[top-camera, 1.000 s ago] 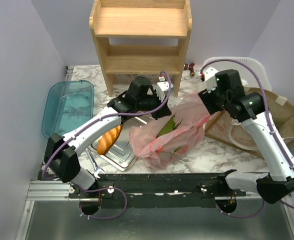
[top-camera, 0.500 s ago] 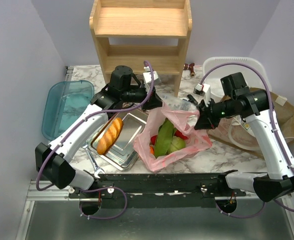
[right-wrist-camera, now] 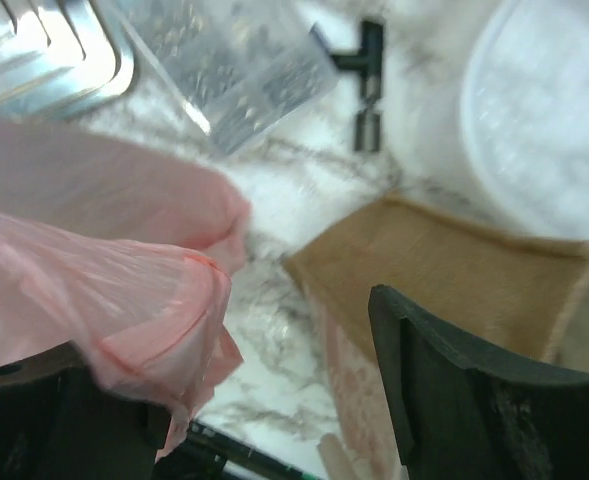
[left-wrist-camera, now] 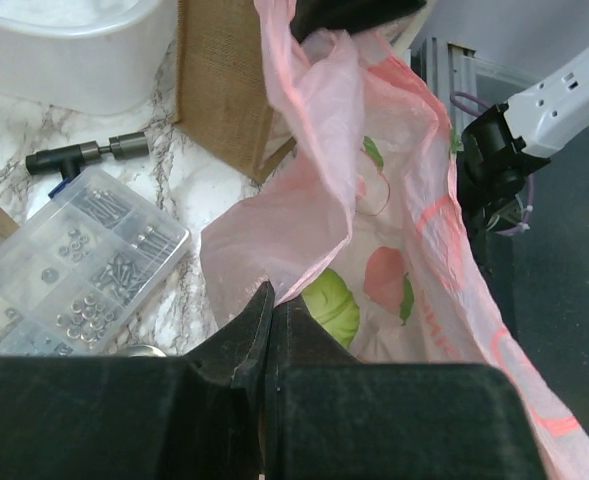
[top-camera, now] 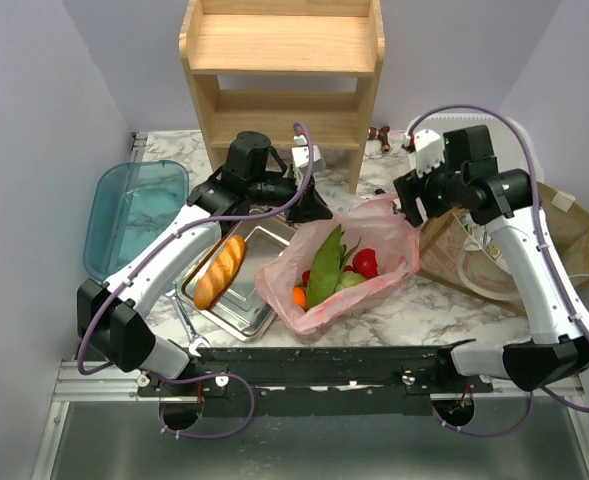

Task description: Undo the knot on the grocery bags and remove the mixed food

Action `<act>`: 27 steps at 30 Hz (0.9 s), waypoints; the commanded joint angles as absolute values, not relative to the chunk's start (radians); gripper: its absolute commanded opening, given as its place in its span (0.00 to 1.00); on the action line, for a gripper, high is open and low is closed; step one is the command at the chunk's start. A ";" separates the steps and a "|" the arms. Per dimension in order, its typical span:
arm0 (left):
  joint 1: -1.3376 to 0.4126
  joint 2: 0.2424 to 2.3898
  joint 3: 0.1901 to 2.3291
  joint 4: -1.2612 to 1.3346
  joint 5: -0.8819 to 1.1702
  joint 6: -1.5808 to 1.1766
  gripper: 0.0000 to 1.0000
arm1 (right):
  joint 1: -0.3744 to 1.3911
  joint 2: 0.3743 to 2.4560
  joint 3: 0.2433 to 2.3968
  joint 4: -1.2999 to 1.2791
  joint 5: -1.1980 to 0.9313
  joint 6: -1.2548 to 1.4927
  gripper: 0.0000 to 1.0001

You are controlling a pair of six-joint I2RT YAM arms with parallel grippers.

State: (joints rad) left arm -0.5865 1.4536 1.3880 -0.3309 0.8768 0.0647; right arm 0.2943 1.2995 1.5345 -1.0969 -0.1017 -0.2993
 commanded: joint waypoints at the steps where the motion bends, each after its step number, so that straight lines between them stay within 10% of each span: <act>1: -0.592 1.490 1.468 -0.323 0.862 -0.041 0.00 | 0.292 1.325 1.740 -1.097 -0.138 -0.298 0.79; 5: -0.591 1.554 1.552 -0.406 0.745 -0.085 0.00 | 0.293 1.275 1.856 -1.198 -0.550 -0.327 0.83; 13: -0.593 1.565 1.547 -0.386 0.756 -0.119 0.00 | 0.293 1.181 1.771 -1.074 -0.563 -0.304 0.88; 21: -0.586 1.489 1.457 -0.358 0.897 -0.098 0.00 | 0.293 1.207 1.545 -1.097 -0.327 -0.362 0.05; 27: -0.581 1.419 1.368 -0.329 0.956 -0.071 0.00 | 0.293 1.164 1.263 -1.003 -0.301 -0.394 0.01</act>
State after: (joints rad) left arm -0.5888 1.4967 1.4200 -0.3763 0.8722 -0.0975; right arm 0.2943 1.2114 1.3758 -1.0653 -0.3676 -0.3470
